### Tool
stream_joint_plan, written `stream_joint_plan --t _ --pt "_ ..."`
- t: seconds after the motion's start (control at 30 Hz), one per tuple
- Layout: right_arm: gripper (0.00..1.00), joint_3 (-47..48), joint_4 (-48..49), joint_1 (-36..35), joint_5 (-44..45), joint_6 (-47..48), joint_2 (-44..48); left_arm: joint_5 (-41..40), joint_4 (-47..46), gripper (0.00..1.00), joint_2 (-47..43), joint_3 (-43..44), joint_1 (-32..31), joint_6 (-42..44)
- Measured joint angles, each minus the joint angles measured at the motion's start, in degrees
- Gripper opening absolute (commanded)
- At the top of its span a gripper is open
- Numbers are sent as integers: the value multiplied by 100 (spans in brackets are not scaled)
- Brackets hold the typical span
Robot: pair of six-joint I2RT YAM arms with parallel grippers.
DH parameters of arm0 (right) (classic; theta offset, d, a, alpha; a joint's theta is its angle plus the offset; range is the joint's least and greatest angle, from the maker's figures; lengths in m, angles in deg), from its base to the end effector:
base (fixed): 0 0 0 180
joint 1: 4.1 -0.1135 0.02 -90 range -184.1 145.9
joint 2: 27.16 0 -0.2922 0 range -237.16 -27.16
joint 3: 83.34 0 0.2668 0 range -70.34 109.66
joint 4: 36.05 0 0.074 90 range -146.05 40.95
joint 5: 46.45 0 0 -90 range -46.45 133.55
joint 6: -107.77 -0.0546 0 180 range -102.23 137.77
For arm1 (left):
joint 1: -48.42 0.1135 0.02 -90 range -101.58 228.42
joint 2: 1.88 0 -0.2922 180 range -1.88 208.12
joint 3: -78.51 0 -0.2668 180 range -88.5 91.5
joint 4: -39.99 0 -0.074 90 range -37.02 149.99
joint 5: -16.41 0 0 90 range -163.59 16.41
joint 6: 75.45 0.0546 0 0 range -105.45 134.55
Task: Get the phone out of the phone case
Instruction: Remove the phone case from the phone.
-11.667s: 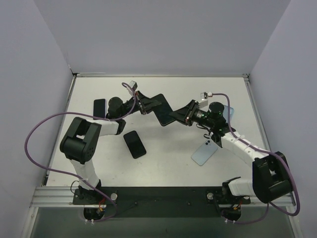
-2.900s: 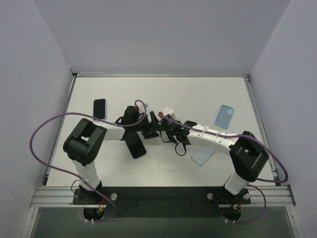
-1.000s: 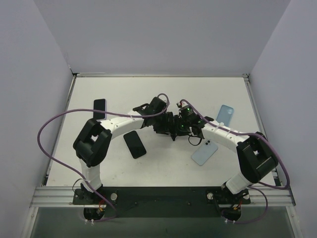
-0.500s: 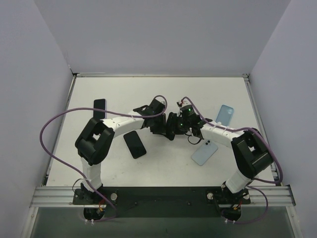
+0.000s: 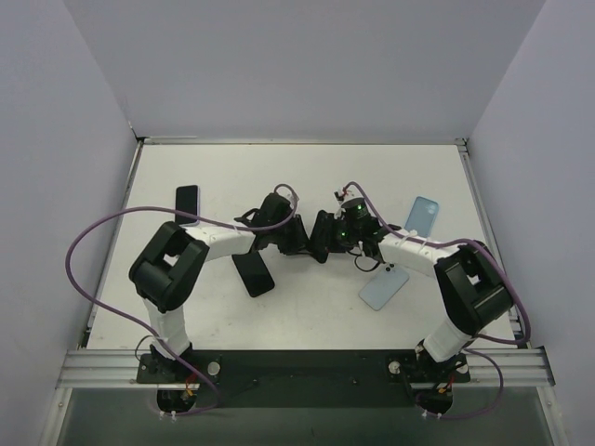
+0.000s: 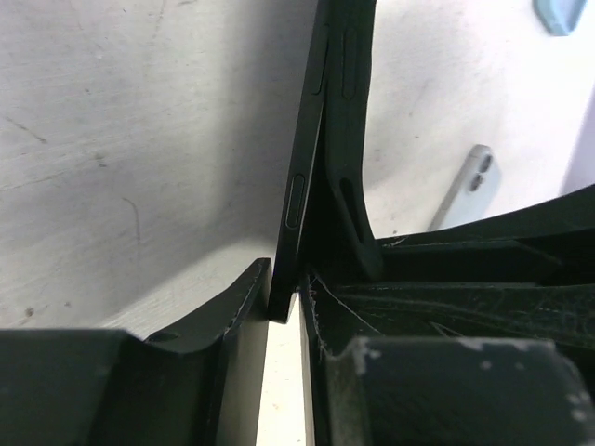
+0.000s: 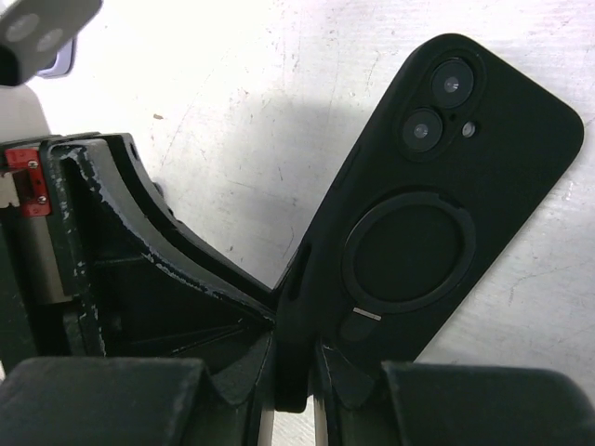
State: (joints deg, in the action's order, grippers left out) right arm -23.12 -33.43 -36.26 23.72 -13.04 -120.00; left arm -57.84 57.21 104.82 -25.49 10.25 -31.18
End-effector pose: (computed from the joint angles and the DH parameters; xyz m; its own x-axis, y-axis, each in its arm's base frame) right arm 0.3015 0.2114 0.1988 -0.7474 0.0992 -0.6569 -0.4269 0.6860 0.5892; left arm 0.3196 -0.2701 0.1632 -0.9356 -0.1411 -0.3235 0.0972 0.7782 -0.6205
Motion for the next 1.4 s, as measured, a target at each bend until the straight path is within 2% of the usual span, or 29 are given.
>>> stream_joint_plan --t 0.13,0.33,0.9,1.07,1.17,1.4 --pt "0 -98 74 66 -90 -31 70 496 -866 0 -9 -433 140 -343" --pt "0 -275 72 219 -197 -35 278 579 -1198 0 -136 -640 125 -472" --pt "0 -590 -374 675 -844 116 1360 949 -826 0 -798 -667 140 -393" --pt "0 -612 -1119 1388 -229 407 1504 671 -240 0 -942 -741 717 -186" --pt "0 -621 -1475 1534 -68 483 1517 426 -136 0 -1067 -741 1034 -170" --pt "0 -485 -1628 1827 -37 492 1565 472 -85 0 -1187 -739 1049 -166"
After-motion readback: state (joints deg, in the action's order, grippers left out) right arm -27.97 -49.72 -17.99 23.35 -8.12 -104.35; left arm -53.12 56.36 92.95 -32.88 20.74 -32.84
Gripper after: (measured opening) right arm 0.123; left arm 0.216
